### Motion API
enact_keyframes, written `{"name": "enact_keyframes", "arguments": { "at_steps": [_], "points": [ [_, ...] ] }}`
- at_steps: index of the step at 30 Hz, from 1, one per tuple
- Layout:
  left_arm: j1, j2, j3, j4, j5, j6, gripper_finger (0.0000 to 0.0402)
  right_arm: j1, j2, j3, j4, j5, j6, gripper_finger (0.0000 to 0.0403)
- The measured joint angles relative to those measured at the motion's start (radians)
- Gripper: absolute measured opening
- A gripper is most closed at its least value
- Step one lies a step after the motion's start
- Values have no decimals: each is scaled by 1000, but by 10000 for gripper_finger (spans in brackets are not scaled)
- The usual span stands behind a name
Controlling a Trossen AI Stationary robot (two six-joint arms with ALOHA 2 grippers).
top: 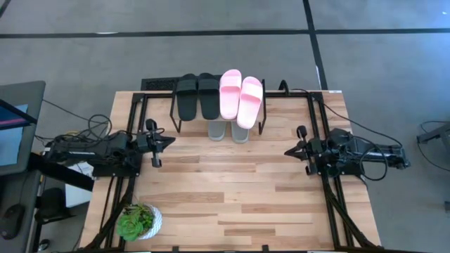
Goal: Pick and place slides into the shelf
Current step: Return to Home Position
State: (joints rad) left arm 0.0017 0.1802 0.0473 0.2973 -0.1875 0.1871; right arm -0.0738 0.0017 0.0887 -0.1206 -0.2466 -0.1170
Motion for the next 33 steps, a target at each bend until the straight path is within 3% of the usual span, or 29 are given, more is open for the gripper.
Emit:
{"name": "enact_keyframes", "arguments": {
  "at_steps": [8,14,22,33],
  "points": [
    [0,0,-1,-5,19,3,6,2,0,-1,-13,0,12,0],
    [0,0,-36,39,20,-9,6,1,3,-77,158,12,11,0],
    [0,0,-36,31,22,-9,6,-1,10,-82,169,39,12,0],
    [0,0,-38,-119,-38,-19,6,-1,56,-82,163,73,4,0]
  ]
}}
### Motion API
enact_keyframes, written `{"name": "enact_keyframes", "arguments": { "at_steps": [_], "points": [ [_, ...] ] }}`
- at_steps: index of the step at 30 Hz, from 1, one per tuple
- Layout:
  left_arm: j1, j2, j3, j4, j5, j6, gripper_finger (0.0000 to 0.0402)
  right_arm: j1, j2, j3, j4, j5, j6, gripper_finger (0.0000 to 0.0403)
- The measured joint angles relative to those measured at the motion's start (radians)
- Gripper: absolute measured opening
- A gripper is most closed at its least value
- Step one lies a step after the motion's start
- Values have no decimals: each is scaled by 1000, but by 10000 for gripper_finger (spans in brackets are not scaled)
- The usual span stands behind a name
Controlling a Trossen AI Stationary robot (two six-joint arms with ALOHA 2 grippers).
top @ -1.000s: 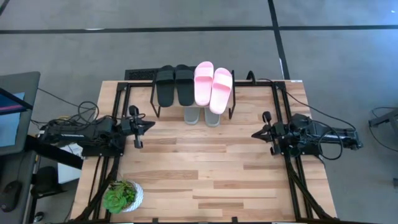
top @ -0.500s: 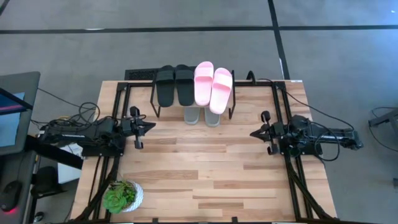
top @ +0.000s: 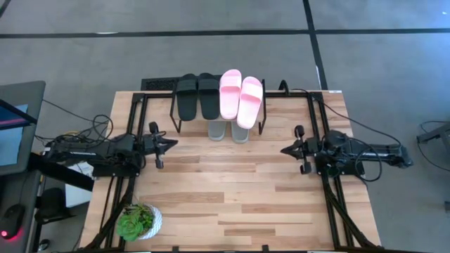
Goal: Pick and place slides into the shelf
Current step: Return to Home Position
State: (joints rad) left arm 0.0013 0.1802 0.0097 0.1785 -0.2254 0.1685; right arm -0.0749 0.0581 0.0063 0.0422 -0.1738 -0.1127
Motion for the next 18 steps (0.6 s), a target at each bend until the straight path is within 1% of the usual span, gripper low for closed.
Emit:
{"name": "enact_keyframes", "arguments": {
  "at_steps": [2,5,13,16,18],
  "points": [
    [0,0,0,-19,4,-11,6,1,17,0,0,0,1,0],
    [0,0,0,-5,20,-7,6,1,34,0,0,-1,11,0],
    [0,0,-2,165,35,59,6,3,33,0,2,-4,27,0],
    [0,-26,-2,176,37,76,6,3,33,0,2,-4,25,0],
    [0,-67,-2,165,53,84,6,3,33,0,2,-4,19,0]
  ]
}}
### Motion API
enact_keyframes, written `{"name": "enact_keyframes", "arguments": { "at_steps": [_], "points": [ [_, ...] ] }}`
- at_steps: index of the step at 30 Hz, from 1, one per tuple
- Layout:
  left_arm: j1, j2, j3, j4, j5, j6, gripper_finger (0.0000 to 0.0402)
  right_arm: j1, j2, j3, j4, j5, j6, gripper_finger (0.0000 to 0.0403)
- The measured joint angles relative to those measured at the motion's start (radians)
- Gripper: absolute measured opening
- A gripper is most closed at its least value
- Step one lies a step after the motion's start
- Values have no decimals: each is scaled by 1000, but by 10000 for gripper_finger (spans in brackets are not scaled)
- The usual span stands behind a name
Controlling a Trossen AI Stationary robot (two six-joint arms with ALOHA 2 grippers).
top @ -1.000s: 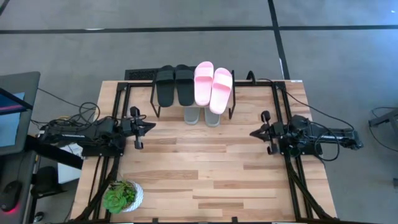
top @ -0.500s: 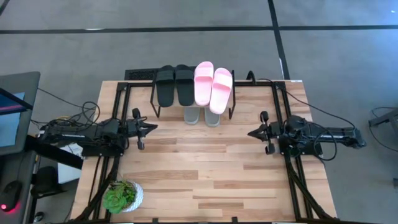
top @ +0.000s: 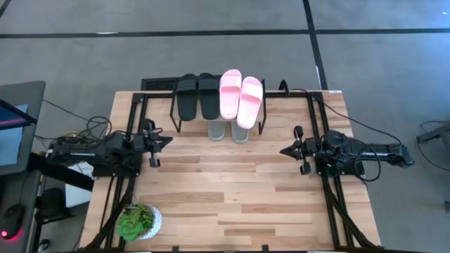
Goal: Pick and place slides into the shelf
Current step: Return to Home Position
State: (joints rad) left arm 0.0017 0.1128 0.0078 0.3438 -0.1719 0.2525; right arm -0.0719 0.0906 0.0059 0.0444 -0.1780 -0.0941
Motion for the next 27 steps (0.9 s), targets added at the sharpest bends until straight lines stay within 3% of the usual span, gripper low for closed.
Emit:
{"name": "enact_keyframes", "arguments": {
  "at_steps": [4,16,27],
  "points": [
    [-1,-113,0,-79,48,15,6,0,0,0,0,0,-8,0],
    [-2,-108,-1,-266,56,-20,6,0,-7,-1,8,0,-13,0],
    [-2,-107,-1,-291,42,-4,6,0,-6,-1,0,2,-3,0]
  ]
}}
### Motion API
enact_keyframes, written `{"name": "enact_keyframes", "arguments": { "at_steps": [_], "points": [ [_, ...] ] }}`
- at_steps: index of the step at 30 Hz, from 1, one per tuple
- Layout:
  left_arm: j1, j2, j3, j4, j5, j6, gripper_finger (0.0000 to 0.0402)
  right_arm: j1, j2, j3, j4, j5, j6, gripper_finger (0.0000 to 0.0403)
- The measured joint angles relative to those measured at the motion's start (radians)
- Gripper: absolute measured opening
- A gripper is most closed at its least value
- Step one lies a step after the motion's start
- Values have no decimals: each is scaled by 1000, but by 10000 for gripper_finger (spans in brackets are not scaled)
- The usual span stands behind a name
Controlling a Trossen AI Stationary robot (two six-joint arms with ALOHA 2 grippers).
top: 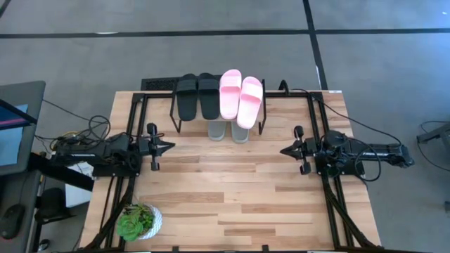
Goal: Pick and place slides into the shelf
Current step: Return to Home Position
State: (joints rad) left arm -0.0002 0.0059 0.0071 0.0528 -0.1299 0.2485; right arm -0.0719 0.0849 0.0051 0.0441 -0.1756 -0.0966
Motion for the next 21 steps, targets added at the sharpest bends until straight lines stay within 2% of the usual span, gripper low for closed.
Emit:
{"name": "enact_keyframes", "arguments": {
  "at_steps": [8,14,21],
  "points": [
    [0,0,0,0,-3,0,6,-1,0,0,0,2,0,0],
    [0,0,0,0,-4,-5,6,0,0,0,-14,73,-2,0],
    [0,0,0,0,-5,1,6,0,0,0,-14,75,10,0]
  ]
}}
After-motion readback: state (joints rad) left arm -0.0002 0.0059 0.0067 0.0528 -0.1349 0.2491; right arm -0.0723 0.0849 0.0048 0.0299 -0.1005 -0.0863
